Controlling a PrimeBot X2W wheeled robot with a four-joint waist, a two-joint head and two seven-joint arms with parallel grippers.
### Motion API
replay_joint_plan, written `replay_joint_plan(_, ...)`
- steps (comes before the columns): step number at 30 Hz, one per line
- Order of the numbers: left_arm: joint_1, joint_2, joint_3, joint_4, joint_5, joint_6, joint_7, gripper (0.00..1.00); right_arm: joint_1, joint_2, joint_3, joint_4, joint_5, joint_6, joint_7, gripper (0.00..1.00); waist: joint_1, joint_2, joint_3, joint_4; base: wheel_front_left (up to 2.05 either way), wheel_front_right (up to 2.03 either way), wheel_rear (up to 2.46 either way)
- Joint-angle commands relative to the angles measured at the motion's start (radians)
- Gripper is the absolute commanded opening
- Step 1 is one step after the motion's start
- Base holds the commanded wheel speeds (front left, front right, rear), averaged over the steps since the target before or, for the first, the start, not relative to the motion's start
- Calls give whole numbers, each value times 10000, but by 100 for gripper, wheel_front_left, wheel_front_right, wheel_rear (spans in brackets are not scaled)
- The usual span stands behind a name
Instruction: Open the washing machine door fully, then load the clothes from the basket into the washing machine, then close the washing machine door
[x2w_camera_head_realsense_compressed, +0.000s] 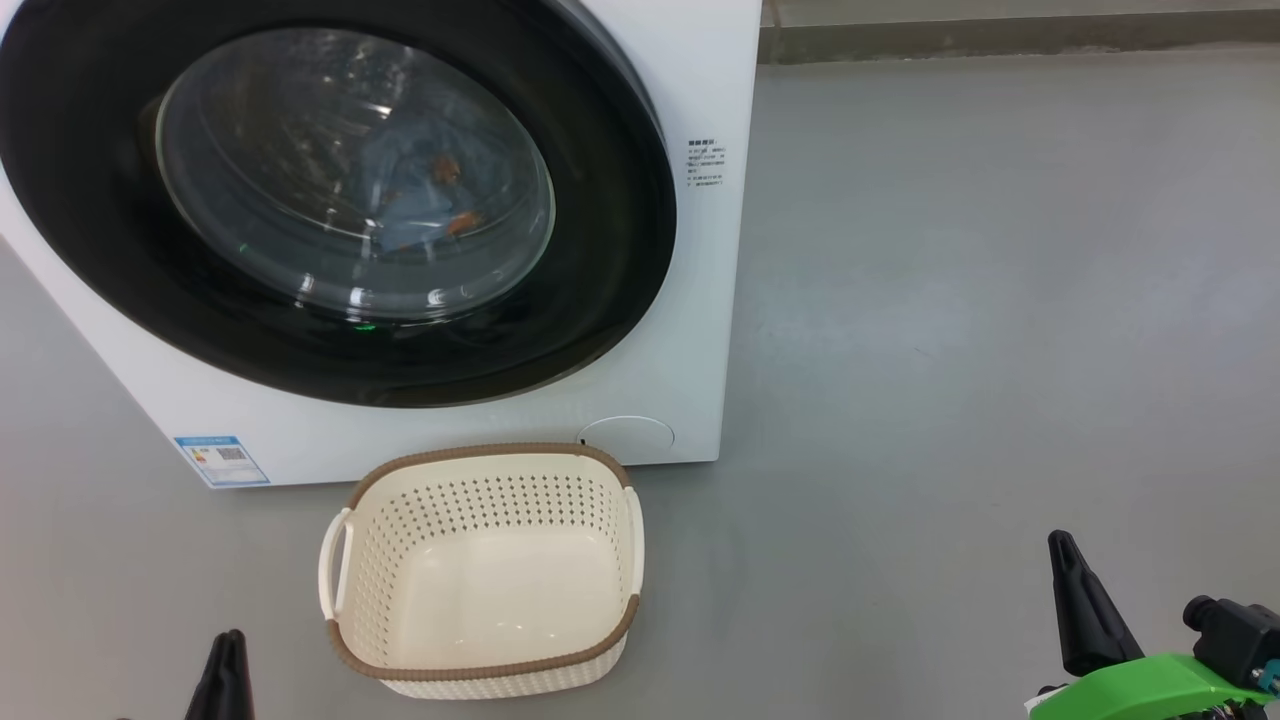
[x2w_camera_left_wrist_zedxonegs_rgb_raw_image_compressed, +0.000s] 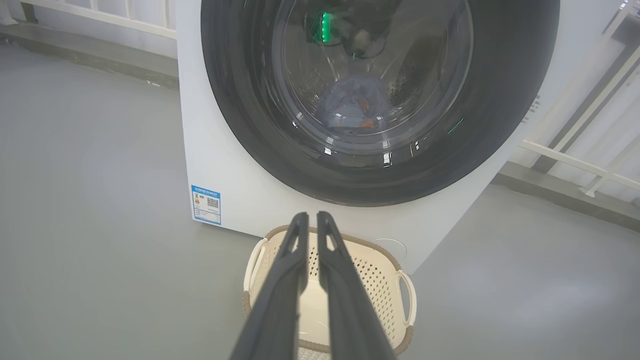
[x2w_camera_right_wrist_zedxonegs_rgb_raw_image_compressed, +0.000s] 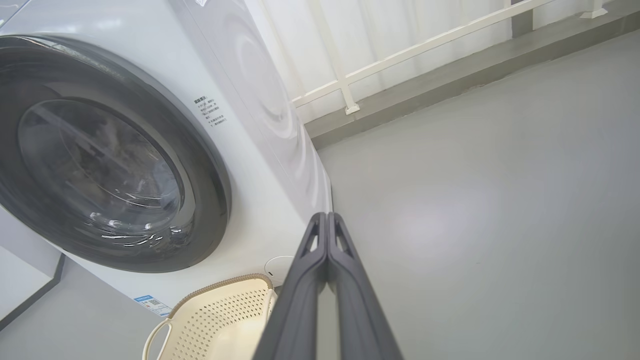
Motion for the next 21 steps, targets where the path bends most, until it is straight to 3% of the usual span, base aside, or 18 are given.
replay_joint_plan(1,-356,88,108,-275,-311,1,72,0,-226,-79,-79,-228,312,0,67,0,-2,0,-1,8,0,0,0)
replay_joint_plan(21,-566,-61,182,-364,-2338,2,630,0,-443,-3,-233,-245,2204,-1,612,0,-2,0,-7,92,0,0,0)
